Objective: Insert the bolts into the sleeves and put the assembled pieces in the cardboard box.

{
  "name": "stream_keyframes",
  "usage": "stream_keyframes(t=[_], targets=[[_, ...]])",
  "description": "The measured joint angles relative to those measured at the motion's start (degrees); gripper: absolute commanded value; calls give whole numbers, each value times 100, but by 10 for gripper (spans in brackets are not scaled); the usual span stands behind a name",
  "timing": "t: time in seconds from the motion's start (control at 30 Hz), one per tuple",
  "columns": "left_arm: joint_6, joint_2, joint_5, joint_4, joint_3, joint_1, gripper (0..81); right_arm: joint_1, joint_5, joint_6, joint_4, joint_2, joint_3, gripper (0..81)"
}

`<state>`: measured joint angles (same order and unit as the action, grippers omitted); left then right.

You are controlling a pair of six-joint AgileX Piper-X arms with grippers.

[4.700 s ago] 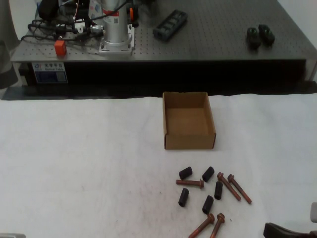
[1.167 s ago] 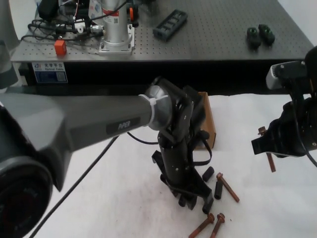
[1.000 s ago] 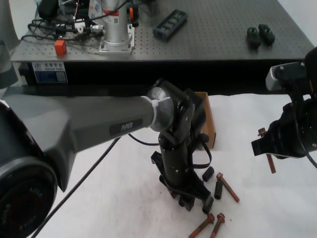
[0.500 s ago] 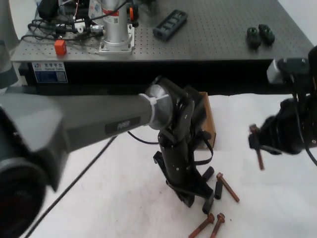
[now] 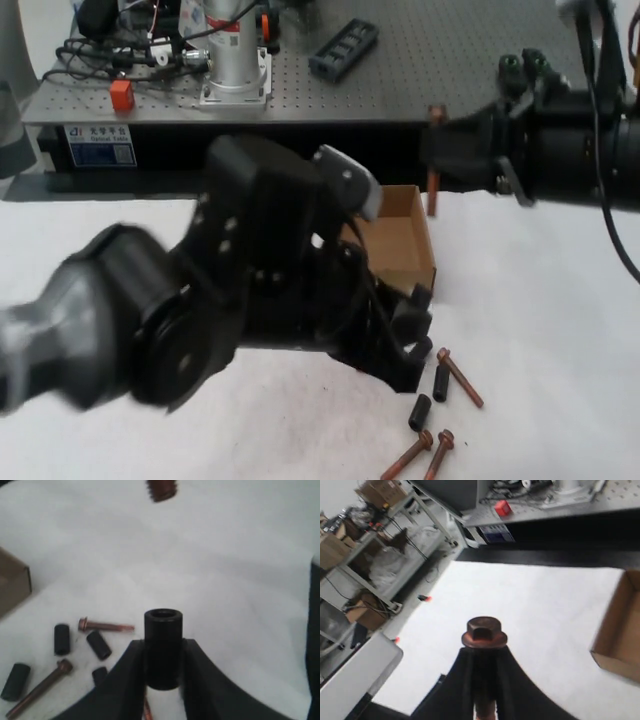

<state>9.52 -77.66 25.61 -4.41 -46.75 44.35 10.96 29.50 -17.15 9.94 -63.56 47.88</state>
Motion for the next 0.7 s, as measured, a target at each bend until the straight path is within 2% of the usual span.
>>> stream_keyframes(t=[0.23,0.7], targets=[[107,136,-334,-427,6,0,6,337,-62,-411,-698,0,0,1],[164,143,-1008,-703,20,0,6,349,-272,-487,-749,0,0,1]])
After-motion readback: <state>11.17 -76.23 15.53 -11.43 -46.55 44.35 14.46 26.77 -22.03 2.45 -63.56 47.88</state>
